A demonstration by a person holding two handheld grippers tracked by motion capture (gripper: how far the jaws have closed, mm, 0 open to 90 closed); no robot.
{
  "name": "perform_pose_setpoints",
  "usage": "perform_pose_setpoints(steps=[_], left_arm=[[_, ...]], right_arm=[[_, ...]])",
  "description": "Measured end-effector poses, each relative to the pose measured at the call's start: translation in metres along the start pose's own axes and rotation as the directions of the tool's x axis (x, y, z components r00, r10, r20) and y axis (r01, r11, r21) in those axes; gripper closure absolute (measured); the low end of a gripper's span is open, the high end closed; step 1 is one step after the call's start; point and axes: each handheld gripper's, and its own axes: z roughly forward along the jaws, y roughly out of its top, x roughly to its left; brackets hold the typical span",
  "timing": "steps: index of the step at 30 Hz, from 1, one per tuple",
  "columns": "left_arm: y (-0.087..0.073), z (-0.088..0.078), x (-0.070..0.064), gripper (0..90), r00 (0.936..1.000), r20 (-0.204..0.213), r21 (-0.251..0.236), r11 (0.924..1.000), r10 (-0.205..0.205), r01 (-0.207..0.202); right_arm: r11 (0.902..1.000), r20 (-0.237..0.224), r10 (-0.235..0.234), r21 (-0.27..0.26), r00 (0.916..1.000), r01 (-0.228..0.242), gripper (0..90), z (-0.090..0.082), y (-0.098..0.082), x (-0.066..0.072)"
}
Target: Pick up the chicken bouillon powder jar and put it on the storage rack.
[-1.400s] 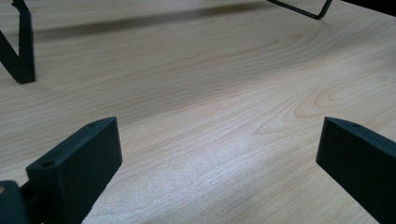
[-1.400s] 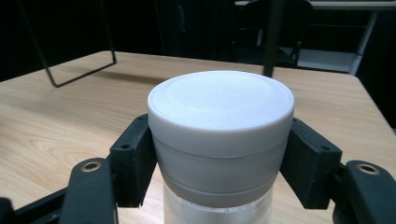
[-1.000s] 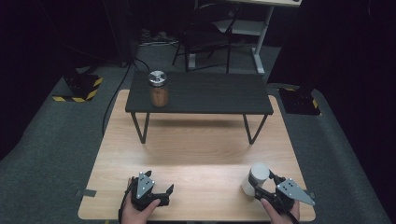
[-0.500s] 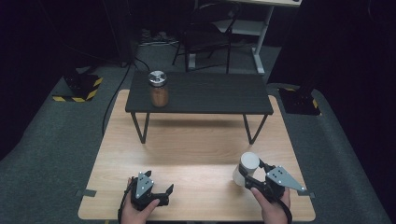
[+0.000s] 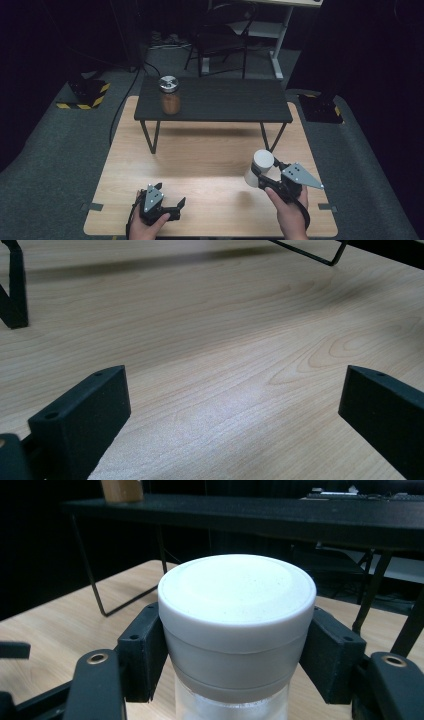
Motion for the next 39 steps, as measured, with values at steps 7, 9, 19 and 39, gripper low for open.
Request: perform_pose_setpoints(steps=[7, 9, 19, 39], left_arm=[[0.0, 0.0, 0.001, 0.4, 1.0, 0.003, -0.002, 1.0, -0.003, 0.003], [0.0, 0.0, 0.001, 0.4, 1.0, 0.001, -0.002, 1.0, -0.004, 0.004], [-0.001, 0.0, 0.004, 0.4, 0.9997, 0.007, -0.004, 0.9997, -0.025, 0.025], [-0.001, 0.0, 0.006, 0.5, 0.9994, 0.02, -0.003, 0.9996, -0.027, 0.027]], right_arm=[[0.9999, 0.002, -0.015, -0.001, 0.9999, 0.015, 33.5, 0.004, 0.018, -0.002], [0.9999, 0.004, -0.014, 0.0, 0.9999, 0.014, 33.5, 0.006, 0.023, -0.003], [0.9998, -0.008, -0.009, -0.015, 0.9999, 0.009, 33.4, 0.016, 0.045, -0.009], [0.9992, -0.013, -0.027, -0.029, 0.9996, 0.026, 33.5, 0.039, 0.088, -0.013]])
